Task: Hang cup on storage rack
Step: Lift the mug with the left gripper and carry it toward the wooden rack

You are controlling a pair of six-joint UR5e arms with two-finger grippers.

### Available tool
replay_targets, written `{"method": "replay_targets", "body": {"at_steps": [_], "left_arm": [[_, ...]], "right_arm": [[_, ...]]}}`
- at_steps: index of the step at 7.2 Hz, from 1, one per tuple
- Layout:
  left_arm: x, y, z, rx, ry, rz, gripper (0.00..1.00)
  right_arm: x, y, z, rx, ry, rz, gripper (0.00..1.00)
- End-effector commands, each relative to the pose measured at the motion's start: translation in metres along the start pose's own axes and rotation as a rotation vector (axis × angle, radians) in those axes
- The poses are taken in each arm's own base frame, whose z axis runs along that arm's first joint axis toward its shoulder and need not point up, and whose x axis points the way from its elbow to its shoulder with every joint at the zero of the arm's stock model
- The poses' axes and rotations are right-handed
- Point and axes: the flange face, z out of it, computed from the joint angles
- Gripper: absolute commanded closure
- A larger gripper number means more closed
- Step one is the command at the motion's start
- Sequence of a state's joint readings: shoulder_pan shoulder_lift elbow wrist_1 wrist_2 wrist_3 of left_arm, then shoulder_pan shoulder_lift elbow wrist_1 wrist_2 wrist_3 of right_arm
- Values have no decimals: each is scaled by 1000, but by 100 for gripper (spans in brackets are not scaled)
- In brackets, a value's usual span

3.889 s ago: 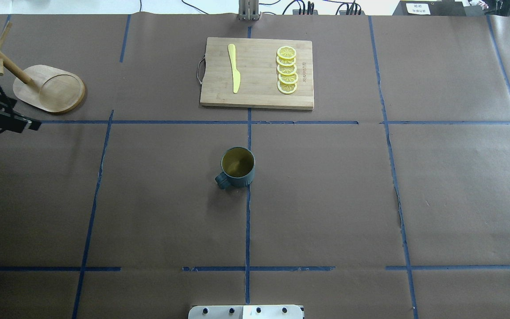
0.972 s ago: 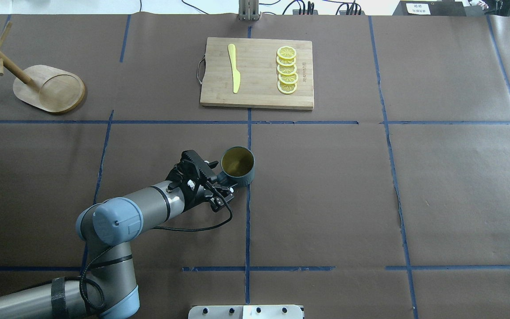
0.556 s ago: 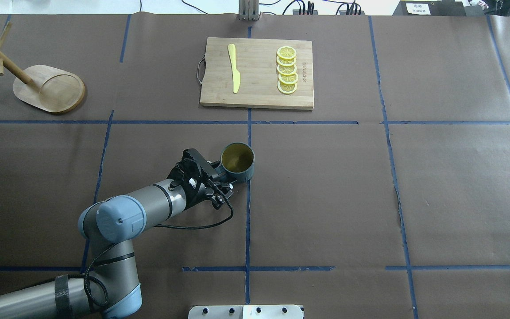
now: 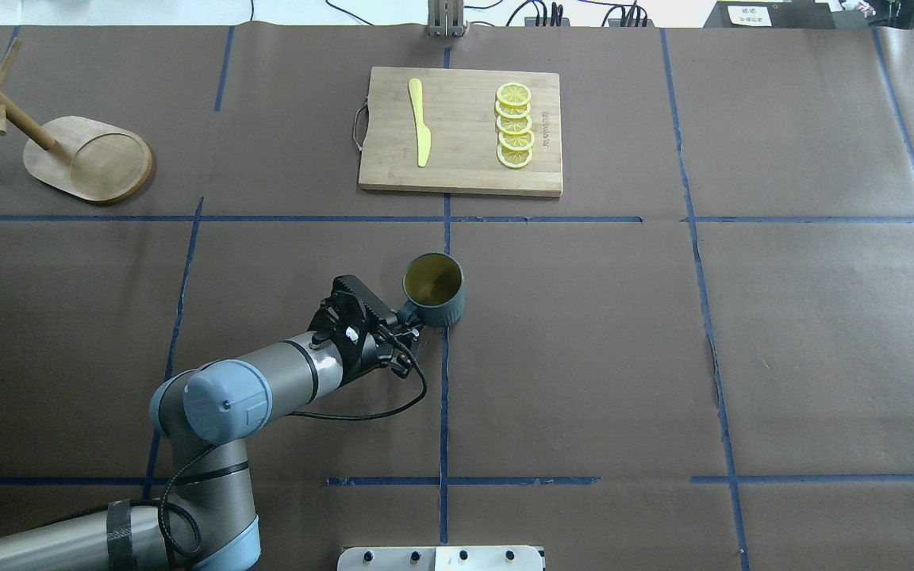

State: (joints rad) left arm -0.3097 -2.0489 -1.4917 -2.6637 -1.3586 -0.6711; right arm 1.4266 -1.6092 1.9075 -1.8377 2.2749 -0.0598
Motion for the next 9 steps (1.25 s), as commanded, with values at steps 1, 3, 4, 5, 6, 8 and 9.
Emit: {"method": "replay_targets", "body": {"at_steps": [1,3,4,5,6,8,9], "left_arm": [[-2,-11,-13,46,51,-430,100],[-19,-40,-31,92,193,-798,100],[-49,-66,-44,95,258,-946,100],[-92,-88,-61,91,286,-1078,100],[-136,-120,-82,83,321,-1220,100],[-208,-168,-127,77,368,-1464,100],[-230,-179,-146,89,407,-1568,100]], "right_arm": [[-1,0,0,0,0,-2,0],[-2,-2,-1,2,0,-4,0],[-3,-3,-2,5,0,-7,0],[-3,-3,-2,5,0,-7,0],[-4,-5,-3,8,0,-9,0],[-4,-6,-4,17,2,-16,0],[-3,-6,-3,20,4,-19,0]]}}
